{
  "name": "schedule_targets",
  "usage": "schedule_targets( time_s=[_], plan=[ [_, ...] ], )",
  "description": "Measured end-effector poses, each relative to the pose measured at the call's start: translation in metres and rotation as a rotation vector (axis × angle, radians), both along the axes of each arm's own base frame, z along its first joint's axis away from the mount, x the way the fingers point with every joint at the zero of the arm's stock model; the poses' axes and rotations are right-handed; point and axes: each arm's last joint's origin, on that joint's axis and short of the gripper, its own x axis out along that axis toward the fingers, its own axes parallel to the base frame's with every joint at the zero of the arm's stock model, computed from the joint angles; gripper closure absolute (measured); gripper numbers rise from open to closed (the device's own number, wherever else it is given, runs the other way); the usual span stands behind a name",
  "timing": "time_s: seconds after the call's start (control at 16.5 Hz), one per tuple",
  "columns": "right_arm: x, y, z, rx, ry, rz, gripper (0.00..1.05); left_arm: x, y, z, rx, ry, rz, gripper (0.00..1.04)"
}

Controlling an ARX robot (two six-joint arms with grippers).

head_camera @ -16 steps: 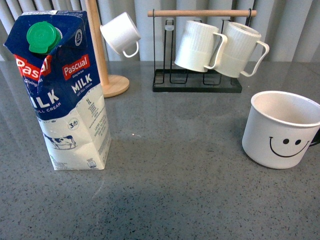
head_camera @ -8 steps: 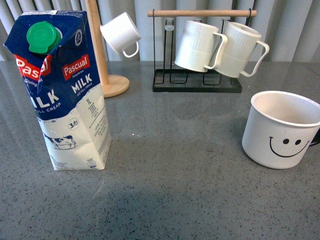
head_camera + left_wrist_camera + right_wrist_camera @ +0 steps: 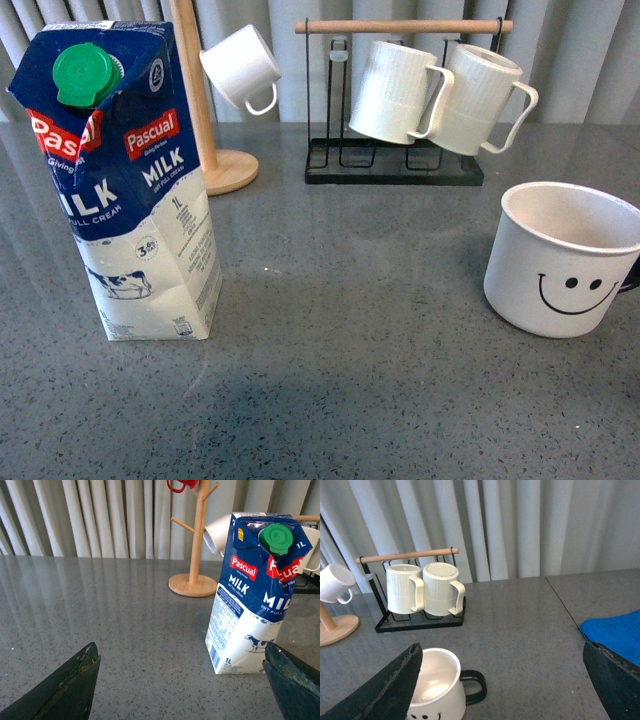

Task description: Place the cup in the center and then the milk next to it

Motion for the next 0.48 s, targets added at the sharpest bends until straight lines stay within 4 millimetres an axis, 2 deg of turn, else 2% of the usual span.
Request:
schedule_targets(
  time_s=[0.24, 0.36, 0.48],
  plan=[
    [0.063, -0.002, 0.064, -0.063, -0.006, 0.164, 0.07, 0.000, 0.000, 0.000, 0.000, 0.000, 0.000, 0.07],
    [0.102, 0.006, 0.073, -0.153, 0.087, 0.277, 0.07, 0.000, 0.000, 0.000, 0.000, 0.000, 0.000, 0.07],
    [0.141, 0.015, 0.062, -0.253, 0.251, 0.419, 0.07, 0.000, 0.000, 0.000, 0.000, 0.000, 0.000, 0.07]
  ],
)
